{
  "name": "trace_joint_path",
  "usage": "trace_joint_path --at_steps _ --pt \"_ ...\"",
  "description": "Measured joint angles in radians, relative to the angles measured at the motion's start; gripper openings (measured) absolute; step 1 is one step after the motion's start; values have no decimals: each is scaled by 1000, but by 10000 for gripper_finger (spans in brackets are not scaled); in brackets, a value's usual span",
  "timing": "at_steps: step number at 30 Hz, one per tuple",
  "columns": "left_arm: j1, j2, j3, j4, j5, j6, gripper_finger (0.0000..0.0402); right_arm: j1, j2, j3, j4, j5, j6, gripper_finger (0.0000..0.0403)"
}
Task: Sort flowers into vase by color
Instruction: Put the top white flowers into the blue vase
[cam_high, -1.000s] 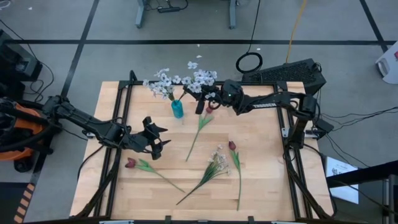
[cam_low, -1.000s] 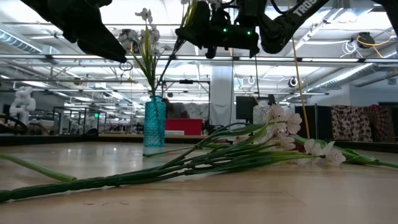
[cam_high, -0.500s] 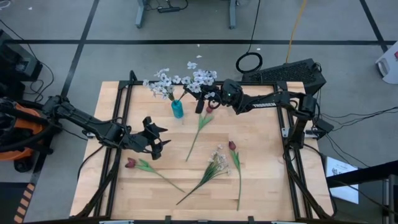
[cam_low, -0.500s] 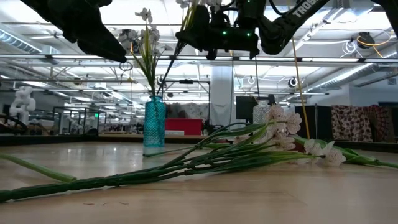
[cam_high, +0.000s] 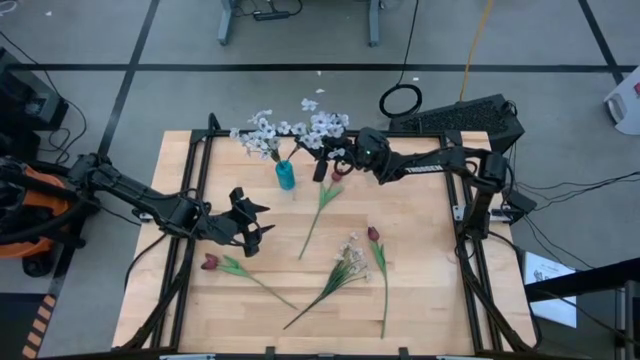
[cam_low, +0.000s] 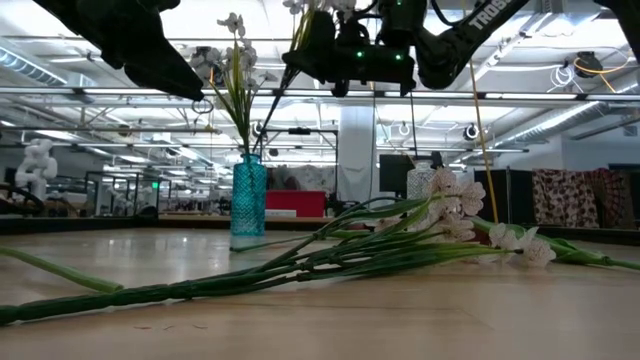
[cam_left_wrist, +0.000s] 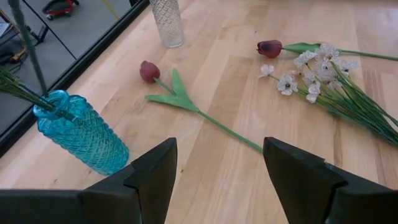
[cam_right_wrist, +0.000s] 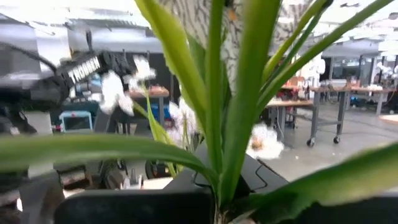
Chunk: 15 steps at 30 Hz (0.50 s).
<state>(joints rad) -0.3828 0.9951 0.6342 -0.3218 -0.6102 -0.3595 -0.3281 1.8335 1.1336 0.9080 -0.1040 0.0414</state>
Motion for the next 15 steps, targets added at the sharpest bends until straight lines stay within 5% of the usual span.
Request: trace_joint_path --at_steps 15 --pt "1 0 0 2 -2 3 246 1 94 62 -4 1 3 4"
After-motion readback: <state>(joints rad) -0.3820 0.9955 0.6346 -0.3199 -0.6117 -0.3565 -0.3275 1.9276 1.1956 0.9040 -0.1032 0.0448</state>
